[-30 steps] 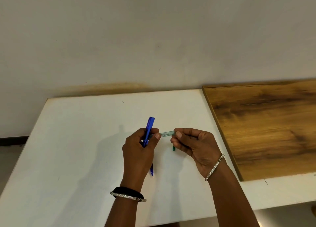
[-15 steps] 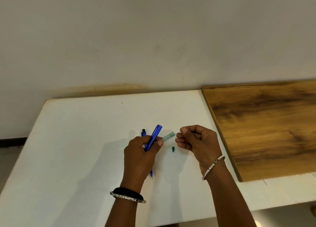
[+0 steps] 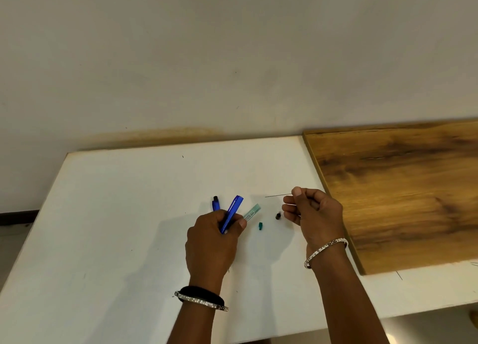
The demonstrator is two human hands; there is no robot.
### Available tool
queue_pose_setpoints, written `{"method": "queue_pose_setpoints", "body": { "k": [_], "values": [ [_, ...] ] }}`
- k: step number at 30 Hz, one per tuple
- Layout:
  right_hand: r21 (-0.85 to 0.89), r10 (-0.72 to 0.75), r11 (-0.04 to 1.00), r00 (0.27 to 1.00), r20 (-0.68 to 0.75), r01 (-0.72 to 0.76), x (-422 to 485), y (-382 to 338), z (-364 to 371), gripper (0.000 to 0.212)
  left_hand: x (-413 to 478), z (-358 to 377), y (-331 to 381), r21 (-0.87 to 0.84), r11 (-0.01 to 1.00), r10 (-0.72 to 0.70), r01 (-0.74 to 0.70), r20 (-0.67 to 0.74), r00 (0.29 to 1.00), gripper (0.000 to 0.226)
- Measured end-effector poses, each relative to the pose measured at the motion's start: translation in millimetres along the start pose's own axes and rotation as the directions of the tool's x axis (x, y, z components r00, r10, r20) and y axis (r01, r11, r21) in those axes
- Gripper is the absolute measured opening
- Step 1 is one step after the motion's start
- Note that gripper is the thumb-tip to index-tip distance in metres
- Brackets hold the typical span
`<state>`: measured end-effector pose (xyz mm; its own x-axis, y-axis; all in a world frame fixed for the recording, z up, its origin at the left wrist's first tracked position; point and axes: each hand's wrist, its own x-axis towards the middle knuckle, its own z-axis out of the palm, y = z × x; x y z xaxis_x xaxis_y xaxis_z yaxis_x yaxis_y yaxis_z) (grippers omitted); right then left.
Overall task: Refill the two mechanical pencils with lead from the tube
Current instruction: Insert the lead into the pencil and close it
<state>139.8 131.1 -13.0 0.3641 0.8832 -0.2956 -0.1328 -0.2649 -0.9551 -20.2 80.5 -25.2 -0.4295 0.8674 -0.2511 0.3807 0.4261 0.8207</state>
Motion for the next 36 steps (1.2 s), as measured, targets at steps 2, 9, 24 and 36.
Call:
{"method": "queue_pose_setpoints", "body": {
  "k": [2,9,24,36],
  "values": [
    [0.000,0.010,1.000,1.000,0.000,-0.010,0.2,-0.1,-0.3,0.008,-3.0,4.0,2.3,0.074,0.997,0.010,-0.007,-0.045,0.999,0.017],
    [-0.058,0.019,0.998,1.000,0.021,-0.018,2.1,1.2,-2.1,0.009,-11.4,14.9,9.8,0.236,0.972,0.021,0.014,-0.147,0.989,0.019],
    [-0.025,-0.057,0.998,0.996,0.068,0.059,1.7,-0.7,-2.8,0.009,-17.5,20.1,21.6,0.307,0.943,0.153,-0.128,-0.061,0.986,0.042],
    [-0.054,-0.203,0.976,0.974,0.100,0.209,2.5,-5.9,-3.3,0.011,-8.2,21.5,17.4,0.079,0.953,0.293,-0.293,0.009,0.956,0.032]
  ]
}}
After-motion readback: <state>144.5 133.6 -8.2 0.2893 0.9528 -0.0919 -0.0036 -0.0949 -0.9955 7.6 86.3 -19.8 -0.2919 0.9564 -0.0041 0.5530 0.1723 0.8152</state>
